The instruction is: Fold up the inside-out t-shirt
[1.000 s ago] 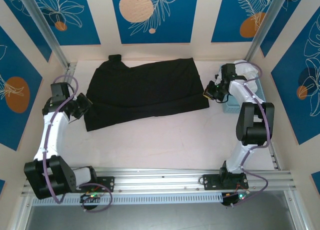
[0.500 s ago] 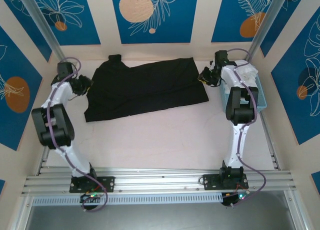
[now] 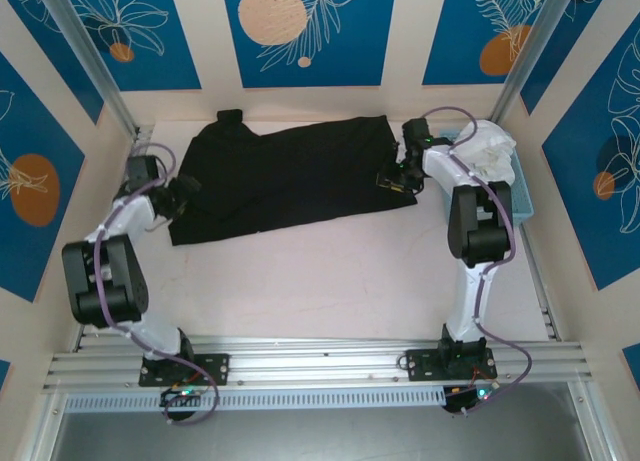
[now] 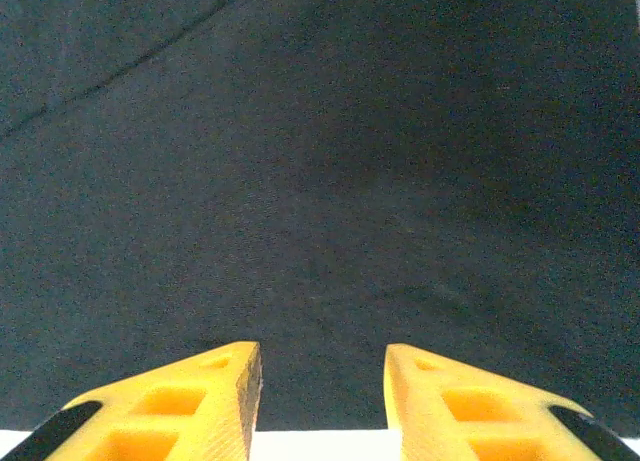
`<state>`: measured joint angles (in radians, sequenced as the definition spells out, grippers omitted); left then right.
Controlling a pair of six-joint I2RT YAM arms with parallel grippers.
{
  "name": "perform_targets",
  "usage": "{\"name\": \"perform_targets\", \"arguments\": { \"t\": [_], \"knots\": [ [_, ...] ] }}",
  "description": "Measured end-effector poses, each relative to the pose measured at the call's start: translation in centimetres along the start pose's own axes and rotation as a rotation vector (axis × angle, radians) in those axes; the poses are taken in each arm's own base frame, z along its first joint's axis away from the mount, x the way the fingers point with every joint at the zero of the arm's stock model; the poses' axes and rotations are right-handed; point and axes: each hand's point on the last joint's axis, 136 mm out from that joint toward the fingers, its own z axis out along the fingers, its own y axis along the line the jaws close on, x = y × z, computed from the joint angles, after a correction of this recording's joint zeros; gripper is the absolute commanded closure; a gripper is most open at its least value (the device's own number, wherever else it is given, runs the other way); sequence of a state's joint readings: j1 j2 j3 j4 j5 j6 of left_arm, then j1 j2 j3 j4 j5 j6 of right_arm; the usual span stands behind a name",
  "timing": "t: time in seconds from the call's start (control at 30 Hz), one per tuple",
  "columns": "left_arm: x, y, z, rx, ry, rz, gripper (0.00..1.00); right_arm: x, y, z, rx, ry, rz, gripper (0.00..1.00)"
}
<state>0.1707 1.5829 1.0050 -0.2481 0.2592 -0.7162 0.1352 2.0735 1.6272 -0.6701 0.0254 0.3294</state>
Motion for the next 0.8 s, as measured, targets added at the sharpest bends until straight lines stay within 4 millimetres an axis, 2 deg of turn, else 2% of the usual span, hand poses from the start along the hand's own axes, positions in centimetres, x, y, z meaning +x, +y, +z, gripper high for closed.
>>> {"name": "perform_targets", "arguments": {
  "t": [0.07,0.17,0.23,0.33,0.43,0.6,0.8],
  "knots": [
    [2.6,1.3,0.0,-0.014,0.033,0.015,0.39,0.2,-0.4,1.3,0.030,0.018,-0.036,0.63],
    [4.5,3.1,1.3,-0.047,0.089,0.024,0.40,1.0,-2.3,3.1,0.089,0.062,-0.049,0.64],
    [5.1,3.7,2.4,-0.053,0.120,0.024,0.40,1.4,-3.3,3.6,0.119,0.087,-0.055,0.65],
    [6.2,4.2,3.9,-0.052,0.169,0.034,0.39,1.5,-4.4,3.1,0.175,0.097,-0.071,0.67],
    [6.0,3.2,4.0,-0.027,0.162,0.062,0.39,2.6,-5.4,2.6,0.217,0.114,-0.077,0.68],
    [8.2,2.9,3.7,-0.012,0.185,0.113,0.39,7.3,-7.5,0.7,0.292,0.175,-0.054,0.71],
    [13.4,2.4,1.2,0.007,0.265,0.173,0.39,14.3,-10.9,-2.8,0.370,0.220,0.058,0.73]
  ]
}}
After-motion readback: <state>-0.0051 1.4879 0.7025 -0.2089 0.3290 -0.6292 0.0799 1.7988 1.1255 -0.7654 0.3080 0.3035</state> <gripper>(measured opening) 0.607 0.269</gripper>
